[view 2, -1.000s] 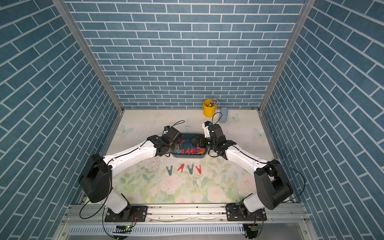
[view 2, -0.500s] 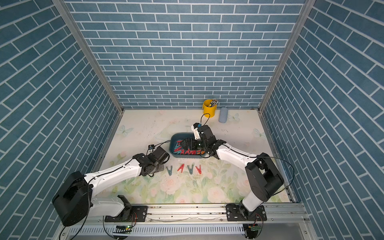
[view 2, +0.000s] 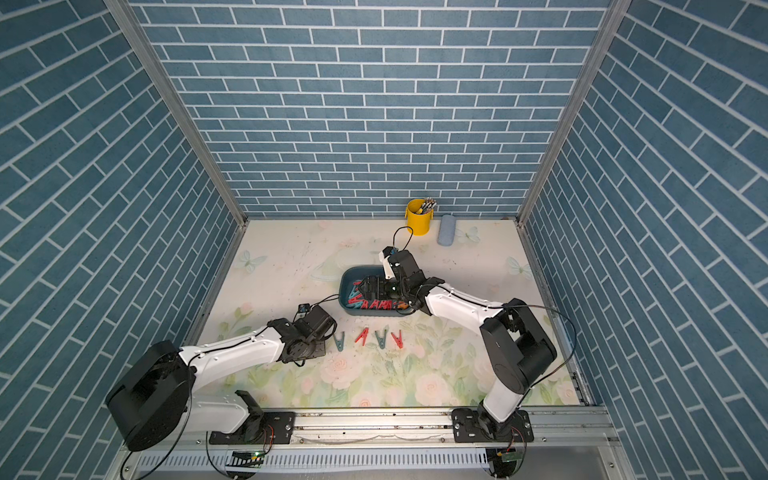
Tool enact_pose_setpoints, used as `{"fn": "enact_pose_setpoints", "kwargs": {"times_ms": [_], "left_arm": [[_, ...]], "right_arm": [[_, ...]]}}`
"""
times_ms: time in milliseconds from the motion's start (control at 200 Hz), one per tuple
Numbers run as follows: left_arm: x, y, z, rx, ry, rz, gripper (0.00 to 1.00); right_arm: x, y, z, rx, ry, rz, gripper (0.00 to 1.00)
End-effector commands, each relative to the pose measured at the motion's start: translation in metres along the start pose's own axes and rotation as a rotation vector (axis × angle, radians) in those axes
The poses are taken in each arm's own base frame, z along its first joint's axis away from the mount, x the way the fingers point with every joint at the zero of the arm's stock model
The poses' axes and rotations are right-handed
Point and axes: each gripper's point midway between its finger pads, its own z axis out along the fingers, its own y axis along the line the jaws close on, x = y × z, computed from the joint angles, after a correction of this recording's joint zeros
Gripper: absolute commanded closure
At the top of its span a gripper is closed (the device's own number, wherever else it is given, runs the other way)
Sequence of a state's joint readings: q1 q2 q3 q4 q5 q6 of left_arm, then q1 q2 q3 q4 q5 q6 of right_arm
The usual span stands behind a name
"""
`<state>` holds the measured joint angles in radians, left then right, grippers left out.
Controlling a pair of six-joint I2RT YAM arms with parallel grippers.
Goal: Take the clothespins out of the storage box
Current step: Place the clothespin at the center of the board.
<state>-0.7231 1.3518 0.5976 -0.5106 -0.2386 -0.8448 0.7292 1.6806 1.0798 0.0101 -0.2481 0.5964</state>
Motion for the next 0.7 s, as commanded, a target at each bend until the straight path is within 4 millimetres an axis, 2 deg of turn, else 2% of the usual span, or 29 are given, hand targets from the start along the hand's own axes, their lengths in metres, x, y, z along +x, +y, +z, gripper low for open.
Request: {"fn": "enact_pose_setpoints", "kwargs": {"times_ms": [0, 65, 165, 280, 315, 415, 545, 615, 695], "left_arm": [[0.005, 0.001, 0.006, -0.009, 0.021, 0.029, 0.80], [0.004, 0.000, 0.005, -0.010, 0.021, 0.033, 0.73], [0.001, 0.001, 0.001, -0.016, 0.011, 0.033, 0.55], [-0.010, -0.001, -0.009, -0.016, -0.018, 0.034, 0.52], [-0.015, -0.003, -0.013, -0.010, -0.028, 0.036, 0.50], [-0.032, -0.017, -0.028, 0.044, -0.073, 0.030, 0.42], [-0.056, -0.040, -0.052, 0.146, -0.137, 0.031, 0.20], [-0.069, -0.049, -0.064, 0.182, -0.172, 0.028, 0.01], [-0.082, -0.060, -0.077, 0.223, -0.211, 0.035, 0.00]], "right_arm": [[-0.004, -0.009, 0.005, 0.072, 0.004, -0.012, 0.01], [-0.004, -0.016, 0.008, 0.114, 0.015, -0.028, 0.00], [-0.004, -0.026, 0.010, 0.179, 0.037, -0.060, 0.10], [-0.006, -0.042, 0.011, 0.274, 0.056, -0.101, 0.24], [-0.006, -0.047, 0.012, 0.302, 0.067, -0.112, 0.26], [-0.007, -0.056, 0.015, 0.362, 0.092, -0.150, 0.38], [-0.009, -0.066, 0.021, 0.416, 0.127, -0.200, 0.55], [-0.010, -0.071, 0.024, 0.444, 0.150, -0.219, 0.66], [-0.009, -0.079, 0.027, 0.478, 0.180, -0.233, 0.69]]}}
